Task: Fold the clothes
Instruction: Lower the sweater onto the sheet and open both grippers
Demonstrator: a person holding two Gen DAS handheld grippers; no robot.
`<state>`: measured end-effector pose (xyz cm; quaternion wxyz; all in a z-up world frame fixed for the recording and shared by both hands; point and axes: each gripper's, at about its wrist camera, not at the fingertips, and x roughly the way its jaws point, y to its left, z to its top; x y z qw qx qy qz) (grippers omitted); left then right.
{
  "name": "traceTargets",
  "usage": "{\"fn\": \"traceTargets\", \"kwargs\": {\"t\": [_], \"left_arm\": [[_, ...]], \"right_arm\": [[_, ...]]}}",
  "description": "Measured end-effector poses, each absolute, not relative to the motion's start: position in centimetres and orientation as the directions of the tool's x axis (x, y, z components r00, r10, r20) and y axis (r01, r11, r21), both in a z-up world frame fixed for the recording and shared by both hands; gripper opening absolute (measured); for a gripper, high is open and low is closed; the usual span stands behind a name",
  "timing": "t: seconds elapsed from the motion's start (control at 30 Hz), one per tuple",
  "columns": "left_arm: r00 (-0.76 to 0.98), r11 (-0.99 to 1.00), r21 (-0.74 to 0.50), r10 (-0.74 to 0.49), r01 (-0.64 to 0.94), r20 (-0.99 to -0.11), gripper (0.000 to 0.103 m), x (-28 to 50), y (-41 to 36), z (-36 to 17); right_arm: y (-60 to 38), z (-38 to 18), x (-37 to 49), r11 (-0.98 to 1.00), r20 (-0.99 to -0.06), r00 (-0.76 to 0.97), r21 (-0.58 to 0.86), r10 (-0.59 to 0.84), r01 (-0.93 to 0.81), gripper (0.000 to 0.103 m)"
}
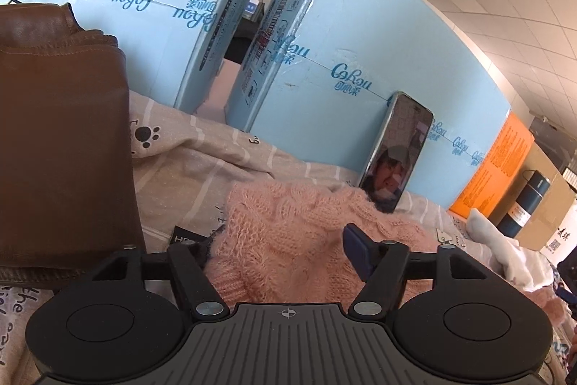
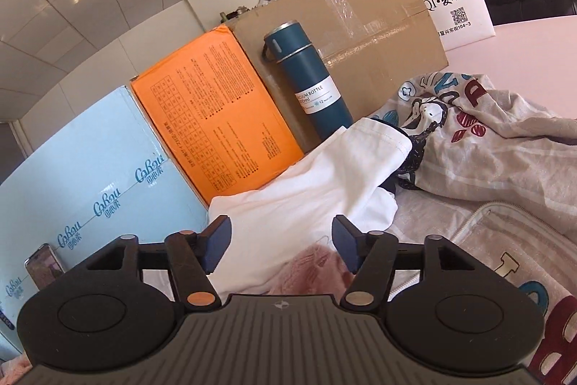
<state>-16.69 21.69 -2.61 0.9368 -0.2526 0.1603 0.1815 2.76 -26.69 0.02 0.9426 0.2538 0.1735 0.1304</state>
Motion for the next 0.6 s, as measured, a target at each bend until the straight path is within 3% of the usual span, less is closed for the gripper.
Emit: {"fn": "traceTargets", "kwargs": {"t": [0.2,0.33,0.47,0.6], "left_arm": [[0.893,0.847,-0.302,0.371,-0.438,-0.256,0.089,-17.4,20.4,-0.1],[0.940,0.922,-0.209,0.290,-0.325,-0.180,0.096,-16.6,19.4,2.2],[0.972,0.993,-0.084,0.062,-0.084,-0.228,0.099,-12.9,18.3,3.7],[0.916,0.993,-0.014,-0.114,0.117,-0.384,0.099,-7.9,17.3,3.2]], "right_arm": [[-27.0,0.4,2.1,0.798,-0.221,0.892,0.564,0.395,-0.213,0.077],[-26.4,0.3,2.1,0.782,-0.227,0.861,0.565,0.454,-0.263,0.082],[-25.9,0.2,2.1,0.762,-0.233,0.827,0.567,0.512,-0.312,0.082],[-25.3,0.1,2.1,0.739,-0.238,0.789,0.570,0.567,-0.359,0.084]]}}
